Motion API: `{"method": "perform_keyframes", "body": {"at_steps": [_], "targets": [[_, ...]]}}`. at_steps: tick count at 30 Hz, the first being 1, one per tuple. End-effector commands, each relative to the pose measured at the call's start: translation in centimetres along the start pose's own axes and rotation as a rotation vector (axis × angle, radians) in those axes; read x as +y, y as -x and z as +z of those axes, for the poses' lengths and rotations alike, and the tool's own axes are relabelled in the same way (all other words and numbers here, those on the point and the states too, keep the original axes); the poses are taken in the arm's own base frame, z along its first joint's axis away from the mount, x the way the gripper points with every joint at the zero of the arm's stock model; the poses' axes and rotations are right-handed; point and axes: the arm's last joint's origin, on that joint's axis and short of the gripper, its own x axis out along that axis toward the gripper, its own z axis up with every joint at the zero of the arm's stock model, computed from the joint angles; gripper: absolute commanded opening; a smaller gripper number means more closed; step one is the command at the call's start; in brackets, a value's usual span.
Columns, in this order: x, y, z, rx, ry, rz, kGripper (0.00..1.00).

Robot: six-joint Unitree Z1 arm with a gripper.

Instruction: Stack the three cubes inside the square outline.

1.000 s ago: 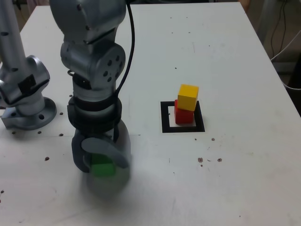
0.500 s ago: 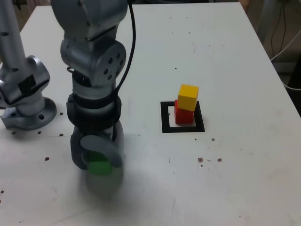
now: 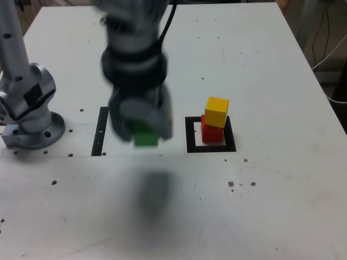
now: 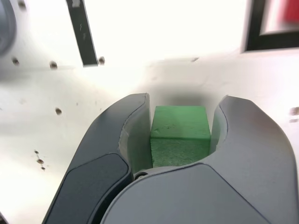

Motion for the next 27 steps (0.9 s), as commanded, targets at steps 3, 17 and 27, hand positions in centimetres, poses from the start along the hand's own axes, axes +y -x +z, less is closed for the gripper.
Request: {"method": "perform_keyframes", "body": {"at_steps": [3,17,27], "targets": [[2.5,2.6,3.0,-0.033,-0.093,-0.018,0.08],[5.4,4.3,11.5,-0.064,-0.122,-0.033,0.08],[6.4,4.3,11.2,-0.052,-0.098,-0.026,0.08]]}}
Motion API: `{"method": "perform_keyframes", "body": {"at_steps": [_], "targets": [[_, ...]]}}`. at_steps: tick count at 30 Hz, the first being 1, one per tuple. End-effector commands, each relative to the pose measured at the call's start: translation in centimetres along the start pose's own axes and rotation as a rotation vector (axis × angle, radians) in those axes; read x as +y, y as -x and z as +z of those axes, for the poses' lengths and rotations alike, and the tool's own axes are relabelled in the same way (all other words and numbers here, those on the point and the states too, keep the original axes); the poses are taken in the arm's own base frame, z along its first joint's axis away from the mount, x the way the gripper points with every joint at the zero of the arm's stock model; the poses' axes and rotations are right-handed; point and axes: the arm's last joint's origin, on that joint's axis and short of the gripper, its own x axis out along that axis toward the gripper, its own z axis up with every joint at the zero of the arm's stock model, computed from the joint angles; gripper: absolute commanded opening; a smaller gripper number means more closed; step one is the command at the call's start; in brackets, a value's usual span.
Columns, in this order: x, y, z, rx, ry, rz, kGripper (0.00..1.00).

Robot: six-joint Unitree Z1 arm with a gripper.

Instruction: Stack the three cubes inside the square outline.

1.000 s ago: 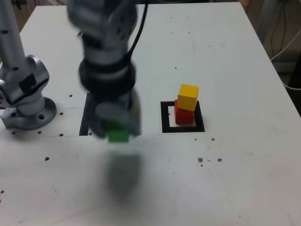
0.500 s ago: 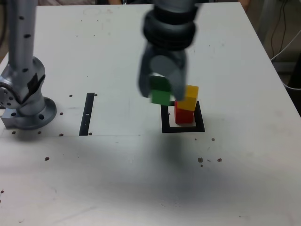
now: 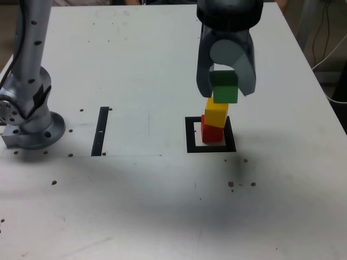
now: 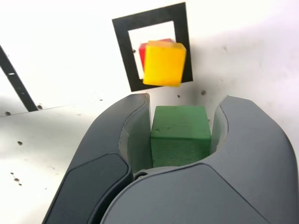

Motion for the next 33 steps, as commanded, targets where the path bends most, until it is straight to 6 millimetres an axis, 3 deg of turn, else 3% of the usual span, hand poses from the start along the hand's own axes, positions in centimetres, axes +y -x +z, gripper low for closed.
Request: {"method": "perform_keyframes", "body": {"at_steps": [1,17,33], "targets": [[0.1,0.0,-0.2,0.004,0.0,0.0,0.08],[1.7,-3.0,0.3,0.068,0.016,-0.014,0.08],[2.1,-3.9,0.2,0.073,0.027,-0.008,0.16]]}}
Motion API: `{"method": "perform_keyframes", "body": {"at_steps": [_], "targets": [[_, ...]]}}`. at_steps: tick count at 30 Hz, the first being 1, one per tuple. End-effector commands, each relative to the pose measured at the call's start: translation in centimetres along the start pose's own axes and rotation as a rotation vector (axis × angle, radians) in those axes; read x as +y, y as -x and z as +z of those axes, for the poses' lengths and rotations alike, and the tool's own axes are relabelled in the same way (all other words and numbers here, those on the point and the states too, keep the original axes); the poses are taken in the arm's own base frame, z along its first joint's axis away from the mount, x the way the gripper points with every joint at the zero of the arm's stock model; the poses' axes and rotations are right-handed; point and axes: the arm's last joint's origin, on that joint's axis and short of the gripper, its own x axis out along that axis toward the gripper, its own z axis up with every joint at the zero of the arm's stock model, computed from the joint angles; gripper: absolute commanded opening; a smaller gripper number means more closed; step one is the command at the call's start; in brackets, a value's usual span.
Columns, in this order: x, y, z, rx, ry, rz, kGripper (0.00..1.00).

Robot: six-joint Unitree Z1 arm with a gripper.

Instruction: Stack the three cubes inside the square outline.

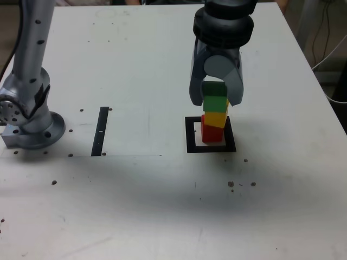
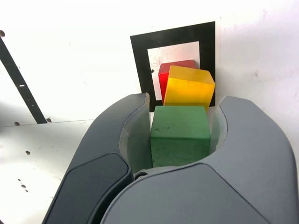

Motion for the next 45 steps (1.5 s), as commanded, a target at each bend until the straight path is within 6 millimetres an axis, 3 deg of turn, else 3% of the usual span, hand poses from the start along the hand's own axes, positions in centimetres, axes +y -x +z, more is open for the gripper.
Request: {"method": "perform_keyframes", "body": {"at_steps": [1,9,15,18,32,39,45], "targets": [[0.1,0.1,0.0,-0.005,0.001,0.001,0.18],[0.1,0.0,0.1,-0.007,0.0,0.001,0.48],[0.1,0.0,0.3,-0.033,-0.007,0.006,0.87],[0.2,-0.1,0.4,-0.041,-0.007,0.01,0.99],[0.2,-0.2,-0.6,-0.019,-0.004,0.025,0.99],[0.5,1.8,-4.0,-0.037,0.014,0.023,0.99],[0.4,3.4,-8.5,-0.04,0.003,0.008,0.99]]}}
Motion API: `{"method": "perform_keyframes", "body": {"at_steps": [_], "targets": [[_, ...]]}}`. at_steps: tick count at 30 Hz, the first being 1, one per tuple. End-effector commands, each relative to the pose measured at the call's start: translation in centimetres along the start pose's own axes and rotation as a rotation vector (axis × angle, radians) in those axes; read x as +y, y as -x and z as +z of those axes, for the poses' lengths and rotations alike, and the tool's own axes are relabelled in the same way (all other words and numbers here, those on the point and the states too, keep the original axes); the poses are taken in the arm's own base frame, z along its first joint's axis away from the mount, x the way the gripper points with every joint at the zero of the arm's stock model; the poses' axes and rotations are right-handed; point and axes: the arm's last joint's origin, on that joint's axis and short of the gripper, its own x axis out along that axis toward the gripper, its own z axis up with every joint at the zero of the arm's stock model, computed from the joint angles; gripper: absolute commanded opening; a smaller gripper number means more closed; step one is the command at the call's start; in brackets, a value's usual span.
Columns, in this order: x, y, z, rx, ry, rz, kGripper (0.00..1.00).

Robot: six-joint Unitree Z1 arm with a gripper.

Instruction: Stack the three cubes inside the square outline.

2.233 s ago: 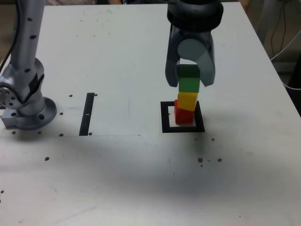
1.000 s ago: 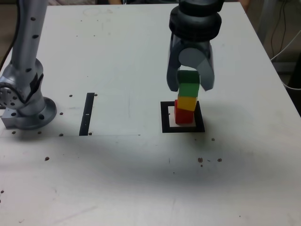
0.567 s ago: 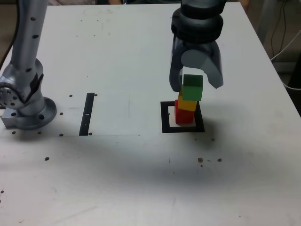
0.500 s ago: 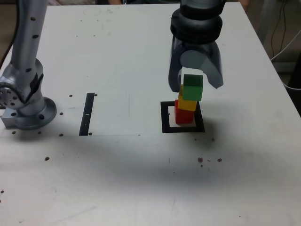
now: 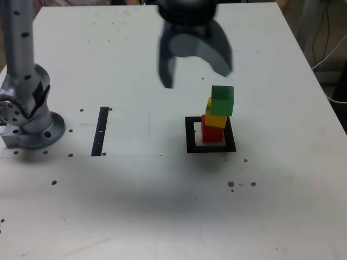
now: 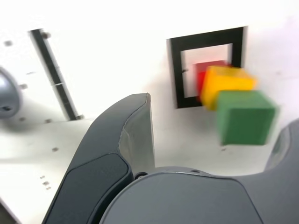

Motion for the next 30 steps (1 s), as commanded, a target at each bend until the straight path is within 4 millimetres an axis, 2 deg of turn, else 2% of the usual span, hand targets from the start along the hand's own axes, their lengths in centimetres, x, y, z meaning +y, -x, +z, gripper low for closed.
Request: {"method": "perform_keyframes", "body": {"at_steps": [1,5,9,12,20,25,30], "targets": [[-0.1,0.8,-2.0,-0.013,-0.014,-0.006,0.99],[-0.3,0.6,-5.9,0.001,-0.041,-0.011,0.99],[-0.4,-0.9,-9.5,0.056,-0.053,-0.009,0.99],[-0.4,-2.3,-11.2,0.102,-0.057,0.002,0.99],[-0.5,-6.4,-13.9,0.156,-0.057,0.034,0.99],[-0.7,-8.5,-14.3,0.135,-0.058,0.018,0.99],[-0.7,-9.5,-14.8,0.138,-0.04,0.001,0.99]]}}
